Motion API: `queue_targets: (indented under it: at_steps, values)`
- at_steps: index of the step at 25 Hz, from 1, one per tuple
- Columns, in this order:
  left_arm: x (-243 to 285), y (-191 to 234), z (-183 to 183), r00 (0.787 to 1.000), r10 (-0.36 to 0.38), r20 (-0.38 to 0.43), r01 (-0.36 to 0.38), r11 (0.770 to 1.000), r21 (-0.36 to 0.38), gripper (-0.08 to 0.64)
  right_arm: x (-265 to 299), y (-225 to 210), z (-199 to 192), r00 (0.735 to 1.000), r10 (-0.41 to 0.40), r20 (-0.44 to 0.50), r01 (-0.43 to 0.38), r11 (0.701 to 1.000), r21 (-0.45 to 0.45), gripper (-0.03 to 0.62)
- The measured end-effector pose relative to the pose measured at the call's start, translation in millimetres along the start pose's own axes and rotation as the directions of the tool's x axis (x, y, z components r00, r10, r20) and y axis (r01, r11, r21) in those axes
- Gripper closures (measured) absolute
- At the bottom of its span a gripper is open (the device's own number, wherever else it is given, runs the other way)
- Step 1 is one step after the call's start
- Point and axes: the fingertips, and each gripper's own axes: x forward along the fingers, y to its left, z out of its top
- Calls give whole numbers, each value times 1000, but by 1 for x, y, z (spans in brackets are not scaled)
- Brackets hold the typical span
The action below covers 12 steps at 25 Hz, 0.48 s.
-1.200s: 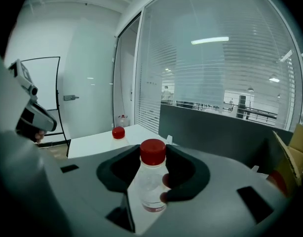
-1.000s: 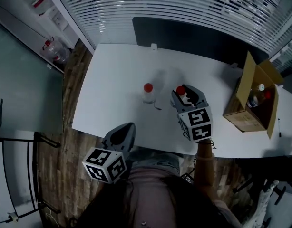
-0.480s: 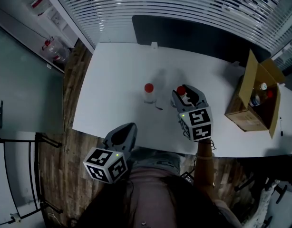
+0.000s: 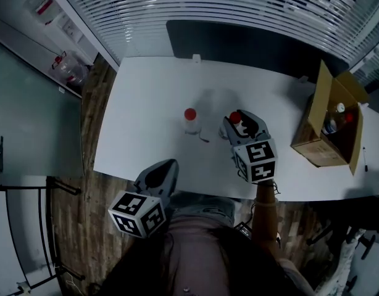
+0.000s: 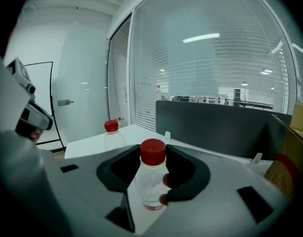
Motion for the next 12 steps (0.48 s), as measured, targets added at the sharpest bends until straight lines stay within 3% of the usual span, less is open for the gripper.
queue_targets:
  at_steps: [12]
  values:
    - [3, -7, 2, 1000, -25, 4, 25, 999, 20, 552, -7, -6, 1, 1000, -15, 6, 15, 1000, 24, 434]
